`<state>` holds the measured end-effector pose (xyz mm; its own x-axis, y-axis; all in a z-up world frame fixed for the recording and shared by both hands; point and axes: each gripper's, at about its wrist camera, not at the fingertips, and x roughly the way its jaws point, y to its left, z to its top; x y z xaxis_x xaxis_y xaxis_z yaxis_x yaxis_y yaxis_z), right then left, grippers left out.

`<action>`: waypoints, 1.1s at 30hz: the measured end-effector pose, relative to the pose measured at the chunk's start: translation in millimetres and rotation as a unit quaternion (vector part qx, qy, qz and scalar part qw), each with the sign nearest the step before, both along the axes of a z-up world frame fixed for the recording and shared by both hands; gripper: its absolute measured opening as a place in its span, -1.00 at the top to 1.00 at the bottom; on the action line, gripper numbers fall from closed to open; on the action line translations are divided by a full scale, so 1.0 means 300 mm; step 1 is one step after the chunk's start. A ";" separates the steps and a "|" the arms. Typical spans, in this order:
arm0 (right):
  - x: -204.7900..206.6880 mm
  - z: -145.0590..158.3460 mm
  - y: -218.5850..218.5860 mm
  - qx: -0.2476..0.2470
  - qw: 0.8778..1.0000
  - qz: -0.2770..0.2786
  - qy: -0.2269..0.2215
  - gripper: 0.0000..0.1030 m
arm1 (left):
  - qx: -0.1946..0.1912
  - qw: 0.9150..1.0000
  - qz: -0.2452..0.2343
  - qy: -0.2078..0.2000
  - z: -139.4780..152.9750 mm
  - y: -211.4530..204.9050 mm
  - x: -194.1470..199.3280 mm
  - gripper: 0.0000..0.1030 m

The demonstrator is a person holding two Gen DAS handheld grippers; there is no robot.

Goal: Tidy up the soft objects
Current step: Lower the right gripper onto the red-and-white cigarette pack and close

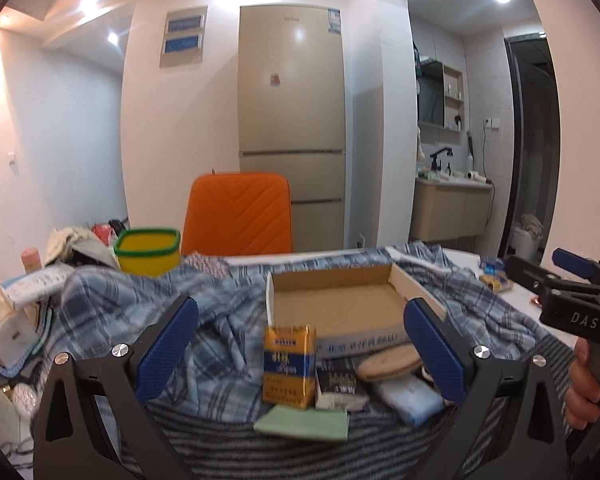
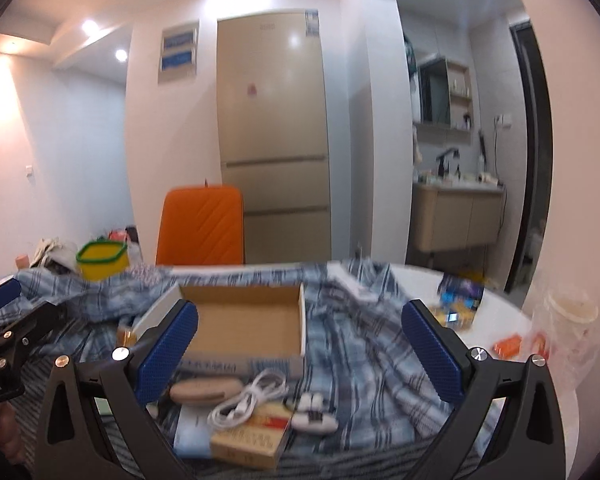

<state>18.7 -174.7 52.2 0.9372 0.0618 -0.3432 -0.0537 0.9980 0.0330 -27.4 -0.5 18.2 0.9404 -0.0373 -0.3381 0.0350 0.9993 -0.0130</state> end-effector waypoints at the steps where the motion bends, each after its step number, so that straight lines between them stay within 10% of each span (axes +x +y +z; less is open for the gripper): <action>1: 0.002 -0.012 0.008 0.000 1.000 0.000 0.016 -1.00 | -0.004 1.000 -0.005 0.012 -0.016 -0.002 0.004 -0.99; 18: 0.052 -0.278 0.149 -0.049 0.979 0.033 0.197 -0.69 | 0.001 0.993 -0.046 0.111 -0.189 -0.014 0.013 -0.92; 22: 0.083 -0.319 0.148 -0.049 0.970 0.045 0.234 -0.25 | -0.003 0.992 -0.051 0.118 -0.198 -0.012 0.022 -0.92; 33: -0.036 -0.273 0.108 -0.042 0.970 0.059 0.233 -0.14 | 0.002 0.992 -0.070 0.105 -0.178 -0.010 -0.018 -0.92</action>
<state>7.9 -142.4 -29.8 0.6670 0.1128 -0.7365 -0.1674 0.9859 -0.0007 -32.9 -3.6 -35.2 0.8348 -0.1611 -0.5265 0.1705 0.9849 -0.0310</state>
